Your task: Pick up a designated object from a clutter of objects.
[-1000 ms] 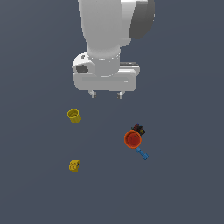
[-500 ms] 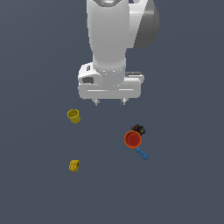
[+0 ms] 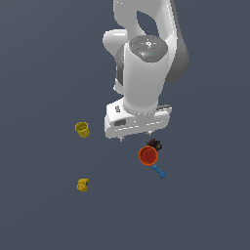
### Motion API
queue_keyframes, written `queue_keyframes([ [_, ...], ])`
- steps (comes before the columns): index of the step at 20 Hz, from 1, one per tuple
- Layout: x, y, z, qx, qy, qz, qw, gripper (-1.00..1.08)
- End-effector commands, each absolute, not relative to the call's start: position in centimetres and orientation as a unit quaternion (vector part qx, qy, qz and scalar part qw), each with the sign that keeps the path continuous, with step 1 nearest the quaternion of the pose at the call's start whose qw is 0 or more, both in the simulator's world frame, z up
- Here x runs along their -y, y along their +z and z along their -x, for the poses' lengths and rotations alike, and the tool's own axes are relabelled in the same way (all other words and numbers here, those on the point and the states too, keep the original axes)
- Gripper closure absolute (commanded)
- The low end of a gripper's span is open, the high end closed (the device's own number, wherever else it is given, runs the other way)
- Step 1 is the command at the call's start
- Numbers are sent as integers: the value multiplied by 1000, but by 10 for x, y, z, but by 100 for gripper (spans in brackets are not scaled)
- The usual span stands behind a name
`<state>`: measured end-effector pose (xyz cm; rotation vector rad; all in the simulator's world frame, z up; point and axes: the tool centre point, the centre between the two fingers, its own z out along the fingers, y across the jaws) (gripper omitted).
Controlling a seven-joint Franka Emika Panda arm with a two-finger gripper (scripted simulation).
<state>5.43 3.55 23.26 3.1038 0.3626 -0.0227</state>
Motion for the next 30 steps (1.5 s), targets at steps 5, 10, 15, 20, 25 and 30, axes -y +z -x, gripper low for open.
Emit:
queue_keyframes([
  [5, -76, 176, -82, -202, -6, -979, 10, -92],
  [10, -108, 131, -96, -262, -4, -965, 8, -92],
  [15, -132, 97, -102, -305, -2, -952, 4, -92],
  [20, -148, 74, -104, -332, -1, -943, 1, -92],
  [25, -154, 65, -105, -343, 0, -939, 0, -92],
  [30, -154, 63, -104, -341, -1, -940, 0, -92],
])
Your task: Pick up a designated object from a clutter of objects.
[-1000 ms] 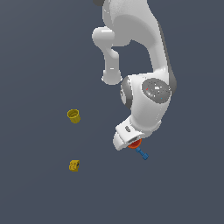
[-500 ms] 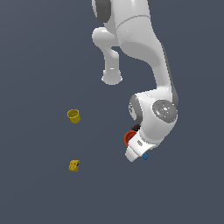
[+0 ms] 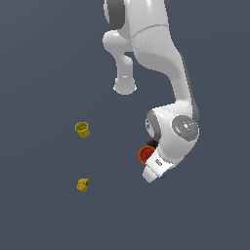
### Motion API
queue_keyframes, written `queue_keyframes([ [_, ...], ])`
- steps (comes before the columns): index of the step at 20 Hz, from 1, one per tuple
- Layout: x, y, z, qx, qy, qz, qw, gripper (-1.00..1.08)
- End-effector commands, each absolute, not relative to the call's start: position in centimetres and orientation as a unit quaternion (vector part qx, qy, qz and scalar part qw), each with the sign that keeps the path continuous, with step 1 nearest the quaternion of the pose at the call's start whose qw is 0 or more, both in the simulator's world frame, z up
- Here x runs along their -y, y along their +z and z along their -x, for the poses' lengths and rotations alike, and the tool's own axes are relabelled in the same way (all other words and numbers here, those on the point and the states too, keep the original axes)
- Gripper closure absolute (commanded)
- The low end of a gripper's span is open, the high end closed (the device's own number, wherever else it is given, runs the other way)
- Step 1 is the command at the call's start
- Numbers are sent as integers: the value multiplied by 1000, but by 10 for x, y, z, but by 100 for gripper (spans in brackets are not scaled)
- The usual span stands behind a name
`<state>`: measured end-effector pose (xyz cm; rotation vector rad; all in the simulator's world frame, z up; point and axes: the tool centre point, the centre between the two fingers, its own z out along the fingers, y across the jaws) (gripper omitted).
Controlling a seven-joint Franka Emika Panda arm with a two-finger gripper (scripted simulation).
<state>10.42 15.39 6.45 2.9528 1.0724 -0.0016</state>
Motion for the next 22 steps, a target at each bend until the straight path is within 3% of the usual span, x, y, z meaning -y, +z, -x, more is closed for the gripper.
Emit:
queue_keyframes([
  [1, -154, 60, -104, -341, -1, -940, 0, -92],
  [15, -154, 15, -105, -343, 0, -939, 0, -92],
  [16, -154, 15, -105, -343, 0, -939, 0, 108],
  [22, -154, 15, -105, -343, 0, -939, 0, 108],
])
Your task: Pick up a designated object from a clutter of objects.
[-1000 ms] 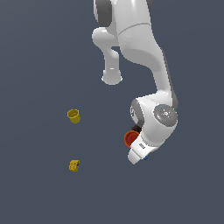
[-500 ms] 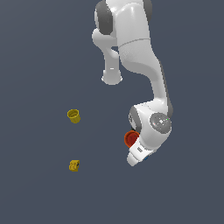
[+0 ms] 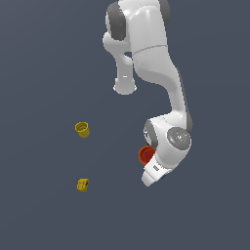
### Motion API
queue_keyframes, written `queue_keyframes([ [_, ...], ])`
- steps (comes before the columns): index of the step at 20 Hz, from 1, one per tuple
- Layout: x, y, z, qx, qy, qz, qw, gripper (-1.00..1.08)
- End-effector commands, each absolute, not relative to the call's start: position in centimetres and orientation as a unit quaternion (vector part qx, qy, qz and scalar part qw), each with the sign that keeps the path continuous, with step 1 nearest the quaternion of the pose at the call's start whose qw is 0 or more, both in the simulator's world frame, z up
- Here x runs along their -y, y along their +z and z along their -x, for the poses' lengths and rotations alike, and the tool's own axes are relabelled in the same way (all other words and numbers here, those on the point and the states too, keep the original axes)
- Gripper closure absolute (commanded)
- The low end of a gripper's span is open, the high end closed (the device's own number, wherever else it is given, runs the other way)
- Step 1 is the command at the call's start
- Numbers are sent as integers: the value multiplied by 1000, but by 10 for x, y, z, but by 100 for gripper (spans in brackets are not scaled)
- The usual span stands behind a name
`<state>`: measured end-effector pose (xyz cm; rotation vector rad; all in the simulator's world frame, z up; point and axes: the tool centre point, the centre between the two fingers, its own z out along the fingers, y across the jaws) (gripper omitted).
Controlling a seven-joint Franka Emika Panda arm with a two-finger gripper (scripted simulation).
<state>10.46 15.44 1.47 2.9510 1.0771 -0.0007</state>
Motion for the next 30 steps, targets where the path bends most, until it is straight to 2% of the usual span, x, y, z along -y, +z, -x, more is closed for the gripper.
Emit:
queue_keyframes([
  [1, -154, 15, -105, -343, 0, -939, 0, 108],
  [8, -155, 18, -103, -343, 0, -939, 0, 108],
  [15, -158, 43, -95, -343, 0, -939, 0, 108],
  [22, -166, 92, -78, -343, 0, -939, 1, 108],
  [30, -178, 174, -51, -343, 0, -939, 1, 108],
])
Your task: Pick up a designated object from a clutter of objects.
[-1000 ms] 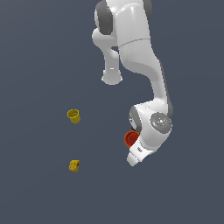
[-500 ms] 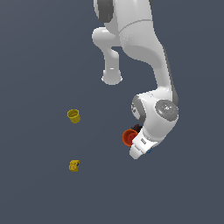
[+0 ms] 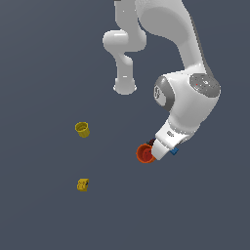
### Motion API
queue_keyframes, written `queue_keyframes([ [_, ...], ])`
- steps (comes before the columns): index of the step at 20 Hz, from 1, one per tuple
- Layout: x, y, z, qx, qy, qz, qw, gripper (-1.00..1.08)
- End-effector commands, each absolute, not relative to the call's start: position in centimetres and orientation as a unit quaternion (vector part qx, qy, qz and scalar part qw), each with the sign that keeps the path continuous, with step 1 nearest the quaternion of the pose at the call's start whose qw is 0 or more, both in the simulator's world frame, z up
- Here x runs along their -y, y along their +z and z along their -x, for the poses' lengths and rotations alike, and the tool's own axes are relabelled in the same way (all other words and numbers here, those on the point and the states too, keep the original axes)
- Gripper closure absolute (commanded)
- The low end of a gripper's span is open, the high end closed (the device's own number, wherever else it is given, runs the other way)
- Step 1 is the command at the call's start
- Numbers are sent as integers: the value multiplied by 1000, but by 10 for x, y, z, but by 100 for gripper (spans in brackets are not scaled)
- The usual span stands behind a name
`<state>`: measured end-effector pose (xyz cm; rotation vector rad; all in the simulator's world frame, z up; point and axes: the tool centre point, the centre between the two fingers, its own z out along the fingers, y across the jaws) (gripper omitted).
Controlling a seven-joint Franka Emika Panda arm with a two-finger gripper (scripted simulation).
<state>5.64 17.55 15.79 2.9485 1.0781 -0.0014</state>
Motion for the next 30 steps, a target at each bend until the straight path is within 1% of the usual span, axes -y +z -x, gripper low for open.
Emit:
queue_keyframes([
  [1, -179, 186, -47, -343, 0, -939, 1, 108],
  [12, -199, 313, -7, -344, 0, -939, 1, 108],
  [18, -208, 370, 10, -344, 0, -939, 0, 108],
  [24, -214, 408, 19, -344, 0, -939, 0, 108],
  [30, -217, 425, 22, -343, 0, -939, 0, 108],
])
